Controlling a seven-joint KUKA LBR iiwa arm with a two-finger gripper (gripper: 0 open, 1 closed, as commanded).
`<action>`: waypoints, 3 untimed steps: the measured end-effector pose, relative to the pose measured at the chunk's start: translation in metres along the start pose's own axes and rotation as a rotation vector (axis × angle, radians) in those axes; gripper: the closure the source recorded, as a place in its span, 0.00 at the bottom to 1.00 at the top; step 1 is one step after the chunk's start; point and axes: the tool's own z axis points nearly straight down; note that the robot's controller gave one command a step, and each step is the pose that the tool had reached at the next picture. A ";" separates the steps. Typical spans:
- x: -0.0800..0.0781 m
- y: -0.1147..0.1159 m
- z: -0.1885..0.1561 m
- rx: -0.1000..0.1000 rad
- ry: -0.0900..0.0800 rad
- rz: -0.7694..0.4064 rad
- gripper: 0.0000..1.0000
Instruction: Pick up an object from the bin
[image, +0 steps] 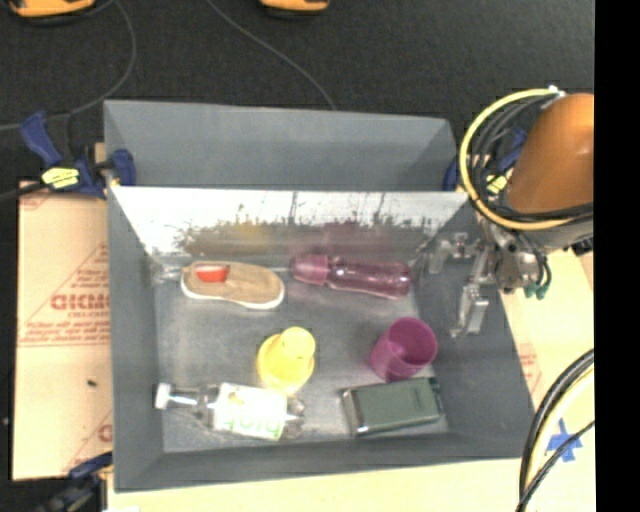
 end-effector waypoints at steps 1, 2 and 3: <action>0.051 0.011 0.064 0.000 0.001 -0.095 0.00; 0.033 0.009 0.097 0.003 -0.014 -0.055 0.00; 0.036 0.027 0.137 0.006 -0.032 -0.056 0.00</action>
Offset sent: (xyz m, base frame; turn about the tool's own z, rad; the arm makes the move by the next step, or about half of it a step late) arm -0.0375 0.0104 -0.0991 -0.0558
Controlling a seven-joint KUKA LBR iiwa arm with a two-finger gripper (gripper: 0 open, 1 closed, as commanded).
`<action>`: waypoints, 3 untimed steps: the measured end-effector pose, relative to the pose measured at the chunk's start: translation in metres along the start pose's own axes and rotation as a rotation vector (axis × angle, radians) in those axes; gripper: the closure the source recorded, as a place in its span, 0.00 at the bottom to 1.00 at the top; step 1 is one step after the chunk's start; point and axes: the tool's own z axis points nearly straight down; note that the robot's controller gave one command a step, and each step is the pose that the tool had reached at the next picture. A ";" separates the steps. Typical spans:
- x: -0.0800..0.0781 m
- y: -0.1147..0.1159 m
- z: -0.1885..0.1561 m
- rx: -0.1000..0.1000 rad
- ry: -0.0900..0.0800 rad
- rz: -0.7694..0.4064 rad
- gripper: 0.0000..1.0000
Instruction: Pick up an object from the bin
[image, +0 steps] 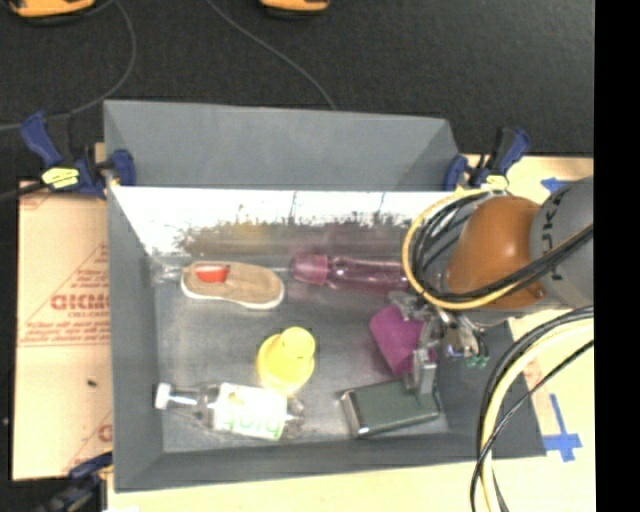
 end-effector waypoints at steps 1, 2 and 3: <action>-0.001 0.000 -0.005 0.000 0.004 -0.007 1.00; -0.002 0.000 -0.006 0.000 0.004 -0.009 1.00; -0.002 0.000 -0.006 0.000 0.004 -0.011 1.00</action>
Offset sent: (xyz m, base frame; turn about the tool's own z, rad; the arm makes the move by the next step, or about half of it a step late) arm 0.0000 0.0000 0.0000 0.0000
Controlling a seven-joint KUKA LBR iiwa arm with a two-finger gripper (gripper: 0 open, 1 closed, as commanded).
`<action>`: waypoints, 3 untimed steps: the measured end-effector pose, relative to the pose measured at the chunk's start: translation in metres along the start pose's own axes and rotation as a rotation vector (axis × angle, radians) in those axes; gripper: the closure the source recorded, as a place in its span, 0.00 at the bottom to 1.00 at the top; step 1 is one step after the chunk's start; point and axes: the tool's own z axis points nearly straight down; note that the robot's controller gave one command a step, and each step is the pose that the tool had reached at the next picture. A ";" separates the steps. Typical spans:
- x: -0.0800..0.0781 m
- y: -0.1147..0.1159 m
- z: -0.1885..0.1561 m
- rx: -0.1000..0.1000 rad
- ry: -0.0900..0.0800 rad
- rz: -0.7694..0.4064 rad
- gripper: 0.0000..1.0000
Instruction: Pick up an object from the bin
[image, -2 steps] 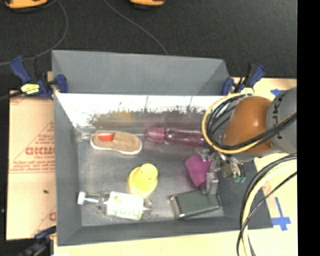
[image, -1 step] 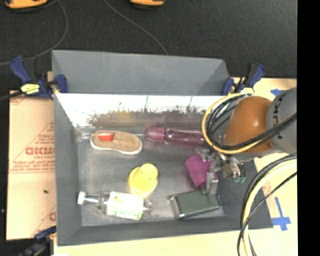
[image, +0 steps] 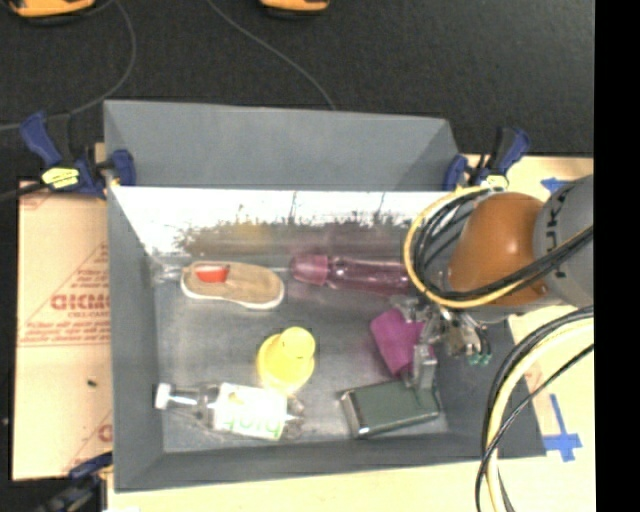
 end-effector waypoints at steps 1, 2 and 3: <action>0.000 0.000 0.000 0.000 0.000 -0.001 1.00; 0.000 0.000 0.000 0.000 0.000 -0.002 1.00; 0.000 0.000 0.000 0.000 0.000 -0.003 1.00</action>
Offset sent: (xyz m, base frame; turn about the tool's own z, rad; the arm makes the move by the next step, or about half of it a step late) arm 0.0000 0.0000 0.0000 0.0000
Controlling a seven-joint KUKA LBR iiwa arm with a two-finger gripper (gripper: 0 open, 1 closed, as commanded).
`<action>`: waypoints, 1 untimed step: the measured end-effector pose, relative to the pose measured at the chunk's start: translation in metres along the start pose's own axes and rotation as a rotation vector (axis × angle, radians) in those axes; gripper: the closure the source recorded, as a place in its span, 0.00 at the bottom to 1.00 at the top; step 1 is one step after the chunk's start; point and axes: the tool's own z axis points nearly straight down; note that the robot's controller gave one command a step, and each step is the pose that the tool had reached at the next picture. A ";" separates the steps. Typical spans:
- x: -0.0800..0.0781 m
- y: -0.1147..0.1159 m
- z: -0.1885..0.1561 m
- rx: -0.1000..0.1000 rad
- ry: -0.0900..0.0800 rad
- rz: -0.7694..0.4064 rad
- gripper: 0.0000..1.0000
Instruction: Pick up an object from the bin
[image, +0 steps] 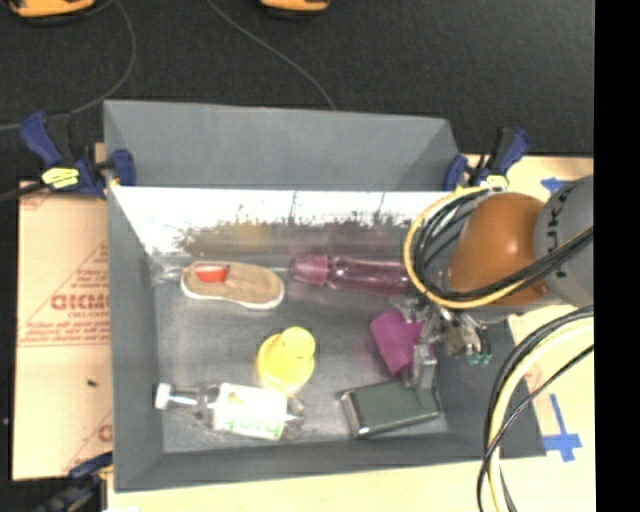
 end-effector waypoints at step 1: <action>0.000 0.000 0.000 0.000 0.000 0.000 1.00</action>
Offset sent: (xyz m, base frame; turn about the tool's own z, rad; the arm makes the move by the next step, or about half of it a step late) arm 0.0000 0.0000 0.0000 0.0000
